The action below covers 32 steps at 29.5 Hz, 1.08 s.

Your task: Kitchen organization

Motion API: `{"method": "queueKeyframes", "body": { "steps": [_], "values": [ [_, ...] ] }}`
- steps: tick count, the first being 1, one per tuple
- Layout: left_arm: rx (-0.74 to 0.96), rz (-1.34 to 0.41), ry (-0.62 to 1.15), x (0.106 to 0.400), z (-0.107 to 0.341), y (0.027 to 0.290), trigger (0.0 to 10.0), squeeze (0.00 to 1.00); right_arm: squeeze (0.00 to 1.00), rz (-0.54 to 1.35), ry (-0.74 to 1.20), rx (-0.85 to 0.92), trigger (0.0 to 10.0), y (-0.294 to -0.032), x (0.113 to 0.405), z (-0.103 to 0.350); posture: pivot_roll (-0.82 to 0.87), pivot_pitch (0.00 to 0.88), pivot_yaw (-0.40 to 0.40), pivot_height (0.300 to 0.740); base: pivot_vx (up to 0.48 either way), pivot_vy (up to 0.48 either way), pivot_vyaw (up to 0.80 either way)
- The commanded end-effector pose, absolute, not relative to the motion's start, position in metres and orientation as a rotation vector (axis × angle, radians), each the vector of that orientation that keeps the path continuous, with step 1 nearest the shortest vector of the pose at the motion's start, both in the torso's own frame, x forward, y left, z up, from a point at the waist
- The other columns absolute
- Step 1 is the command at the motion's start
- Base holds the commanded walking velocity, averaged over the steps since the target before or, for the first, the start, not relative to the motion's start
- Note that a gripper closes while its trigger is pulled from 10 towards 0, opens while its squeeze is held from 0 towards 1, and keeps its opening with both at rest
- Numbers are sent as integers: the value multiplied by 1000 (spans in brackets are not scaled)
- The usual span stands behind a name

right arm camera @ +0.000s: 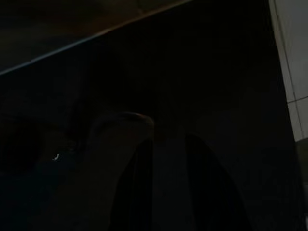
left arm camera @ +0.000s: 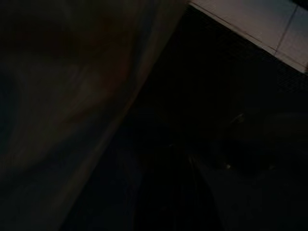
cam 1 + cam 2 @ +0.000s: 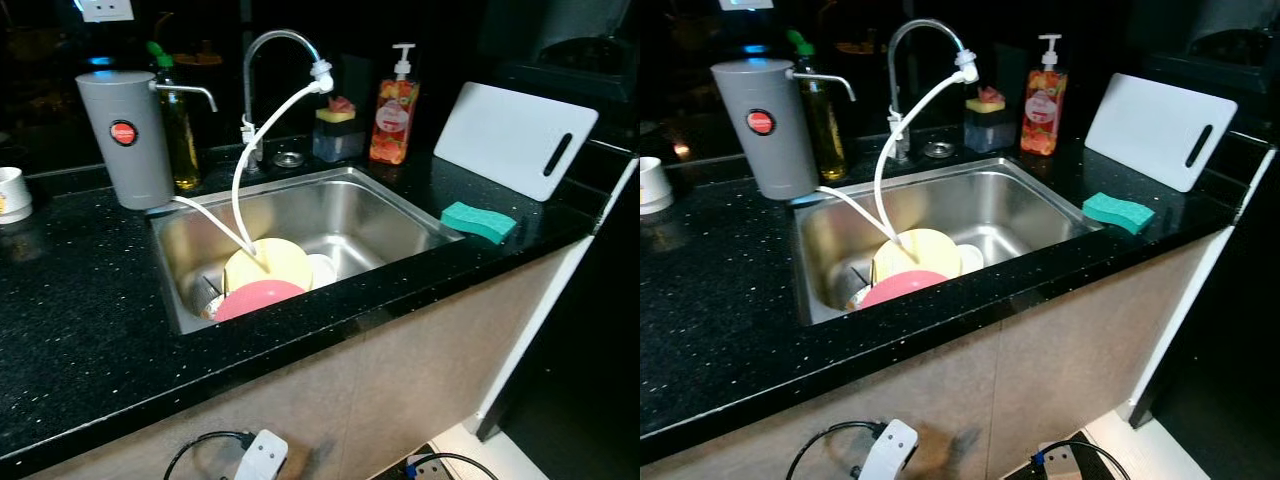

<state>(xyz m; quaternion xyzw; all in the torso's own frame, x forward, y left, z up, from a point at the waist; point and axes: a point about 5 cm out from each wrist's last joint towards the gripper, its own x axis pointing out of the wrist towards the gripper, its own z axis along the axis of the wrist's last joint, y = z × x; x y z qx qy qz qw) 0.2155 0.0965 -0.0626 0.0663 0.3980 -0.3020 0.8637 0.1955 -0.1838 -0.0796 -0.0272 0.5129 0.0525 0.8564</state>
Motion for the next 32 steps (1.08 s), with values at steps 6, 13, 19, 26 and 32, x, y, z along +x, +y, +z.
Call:
{"method": "queueKeyframes", "body": {
  "steps": [6,13,19,26,32],
  "values": [
    [247,-472,954,210,-72,117,10000,0,0,120,1096,-66,10000,-183,190,-82,-14,10,-31,740,0,0,0],
    [141,-268,1029,194,-82,151,10000,0,0,115,1100,-57,10000,-183,189,-83,-12,18,-28,740,0,0,0],
    [108,-206,1065,184,-87,162,10000,0,0,81,1065,-26,10000,-183,192,-82,-7,28,-26,740,0,0,0],
    [105,-189,1075,183,-88,161,10000,0,0,66,1056,-8,10000,-183,193,-81,-11,37,-19,740,0,0,0],
    [83,-182,1057,185,-87,157,10000,0,0,64,1059,-7,10000,-184,193,-81,-4,44,-26,740,0,0,0]
  ]
}}
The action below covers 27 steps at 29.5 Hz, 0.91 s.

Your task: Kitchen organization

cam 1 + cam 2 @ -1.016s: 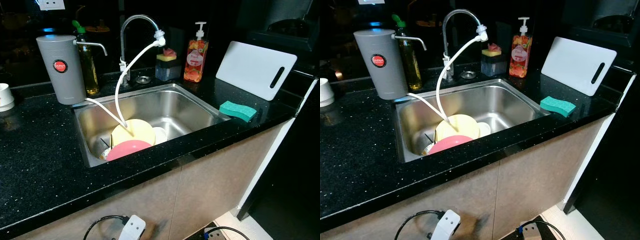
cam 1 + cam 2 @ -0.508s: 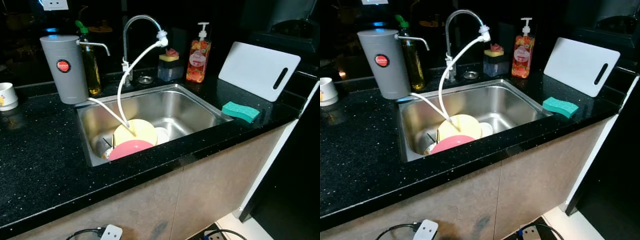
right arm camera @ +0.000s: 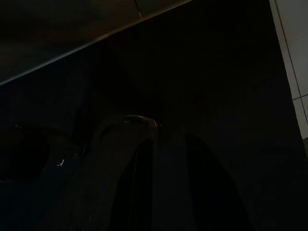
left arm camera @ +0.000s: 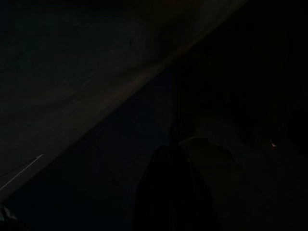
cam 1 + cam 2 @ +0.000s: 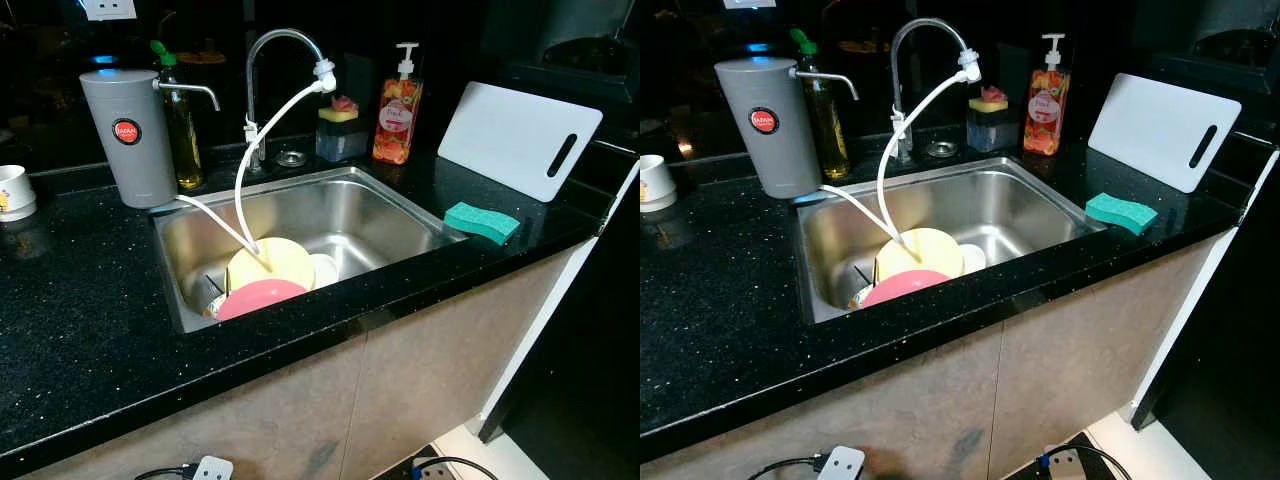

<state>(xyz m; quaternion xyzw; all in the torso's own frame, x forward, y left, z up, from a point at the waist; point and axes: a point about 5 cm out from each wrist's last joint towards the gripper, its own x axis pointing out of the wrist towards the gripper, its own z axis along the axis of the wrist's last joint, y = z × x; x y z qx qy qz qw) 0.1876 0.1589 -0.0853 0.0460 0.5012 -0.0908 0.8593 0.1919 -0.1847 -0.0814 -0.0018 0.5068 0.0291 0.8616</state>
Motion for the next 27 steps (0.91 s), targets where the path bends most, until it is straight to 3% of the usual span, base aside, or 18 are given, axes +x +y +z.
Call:
{"method": "queueKeyframes", "body": {
  "steps": [1,18,27],
  "values": [
    [80,-178,1052,186,-86,157,10000,0,0,64,1060,-7,10000,-184,193,-81,-1,44,-27,740,0,0,0],
    [75,-175,1042,186,-86,162,10000,0,0,60,1049,-6,10000,-180,195,-80,-8,52,-18,740,0,0,0],
    [88,-190,1020,197,-80,162,10000,0,0,37,1047,-39,10000,-193,197,-78,2,60,-6,740,0,0,0]
  ]
}}
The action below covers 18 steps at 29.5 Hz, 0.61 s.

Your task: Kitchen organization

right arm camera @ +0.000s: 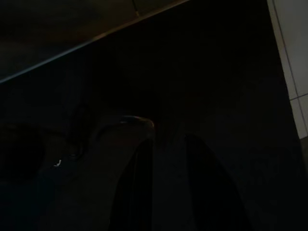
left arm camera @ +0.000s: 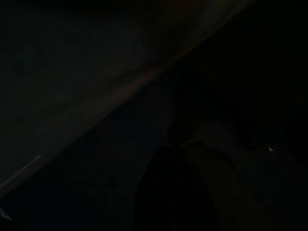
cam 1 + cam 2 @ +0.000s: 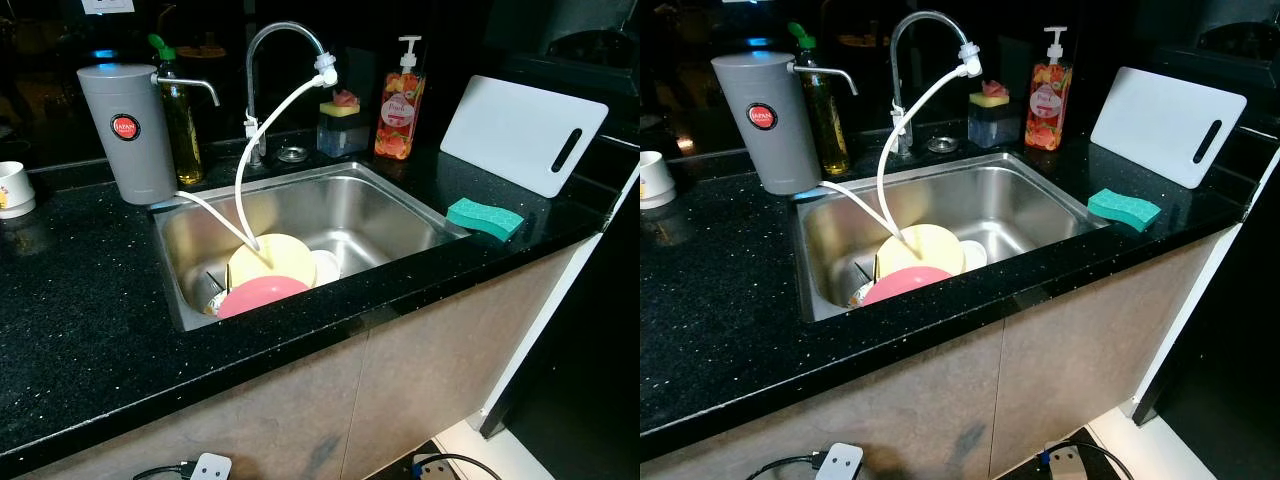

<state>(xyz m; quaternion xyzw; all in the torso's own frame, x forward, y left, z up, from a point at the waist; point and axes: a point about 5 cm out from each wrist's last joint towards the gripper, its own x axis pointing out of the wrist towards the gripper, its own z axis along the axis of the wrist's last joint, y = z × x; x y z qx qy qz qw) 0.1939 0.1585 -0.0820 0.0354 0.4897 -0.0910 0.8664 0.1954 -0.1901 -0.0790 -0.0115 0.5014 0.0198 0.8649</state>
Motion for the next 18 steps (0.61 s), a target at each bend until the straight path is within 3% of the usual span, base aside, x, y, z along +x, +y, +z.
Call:
{"method": "queueKeyframes", "body": {
  "steps": [1,18],
  "values": [
    [92,-190,1018,198,-79,163,10000,0,0,31,1045,-36,10000,-194,197,-78,2,60,-6,740,0,0,0],
    [96,-229,1020,208,-74,160,10000,0,0,39,1027,-63,10000,-201,208,-70,-5,64,2,740,0,0,0]
  ]
}}
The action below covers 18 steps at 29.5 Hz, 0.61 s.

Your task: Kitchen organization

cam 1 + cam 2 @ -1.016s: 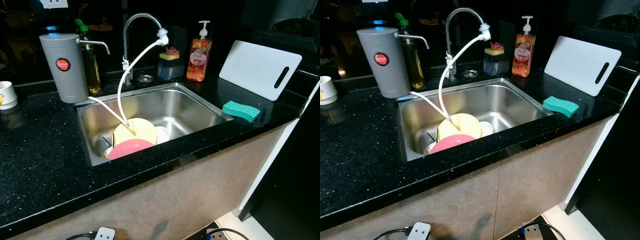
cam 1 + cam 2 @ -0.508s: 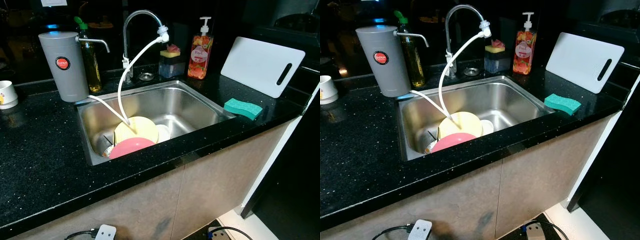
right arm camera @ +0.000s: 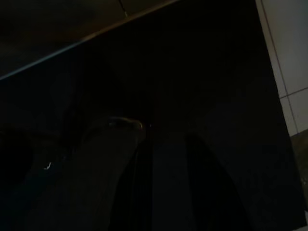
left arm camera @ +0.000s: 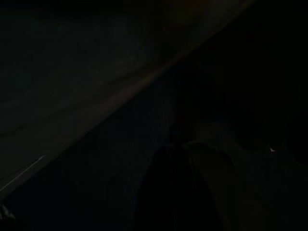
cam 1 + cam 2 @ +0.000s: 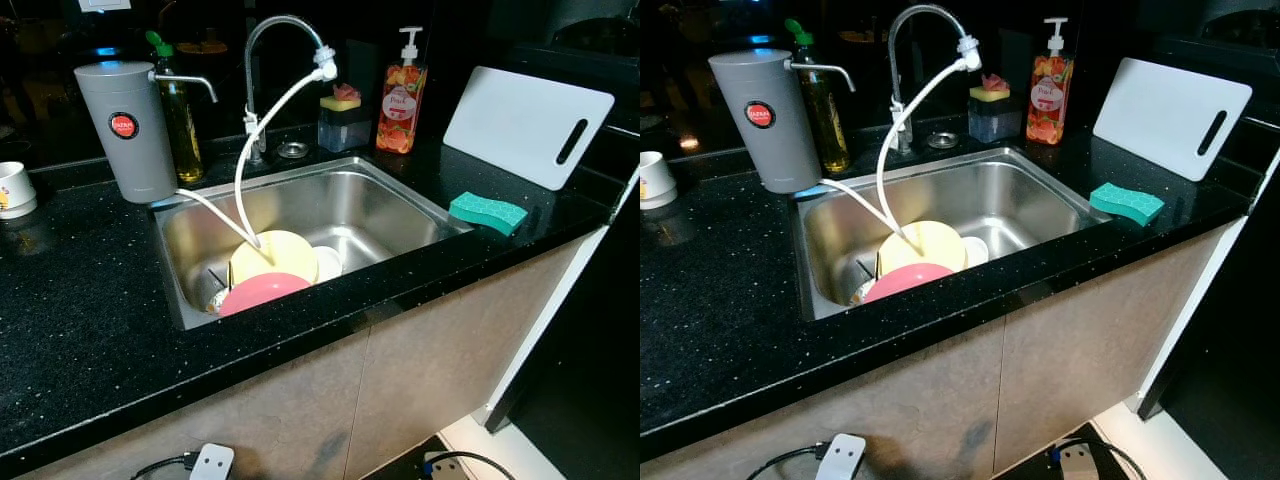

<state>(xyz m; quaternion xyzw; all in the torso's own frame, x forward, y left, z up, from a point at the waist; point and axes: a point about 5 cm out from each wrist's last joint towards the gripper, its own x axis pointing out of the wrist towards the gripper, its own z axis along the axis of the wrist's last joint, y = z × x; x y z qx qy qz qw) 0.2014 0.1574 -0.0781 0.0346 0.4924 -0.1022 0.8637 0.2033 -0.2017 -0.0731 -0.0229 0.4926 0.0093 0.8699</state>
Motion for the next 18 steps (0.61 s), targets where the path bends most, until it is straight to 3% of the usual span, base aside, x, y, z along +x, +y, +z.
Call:
{"method": "queueKeyframes", "body": {
  "steps": [1,4,6,18],
  "values": [
    [96,-229,1020,208,-74,160,10000,0,0,39,1027,-63,10000,-201,208,-70,-5,64,2,740,0,0,0],
    [76,-263,1007,207,-75,155,10000,0,0,54,1022,-71,10000,-199,212,-68,-5,64,2,740,0,0,0],
    [85,-418,960,207,-72,137,10000,0,0,127,1049,-116,10000,-194,211,-70,-13,68,-12,740,0,0,0],
    [147,-395,992,209,-72,140,10000,0,0,144,1062,-168,10000,-197,203,-74,-12,84,-6,740,0,0,0]
  ]
}}
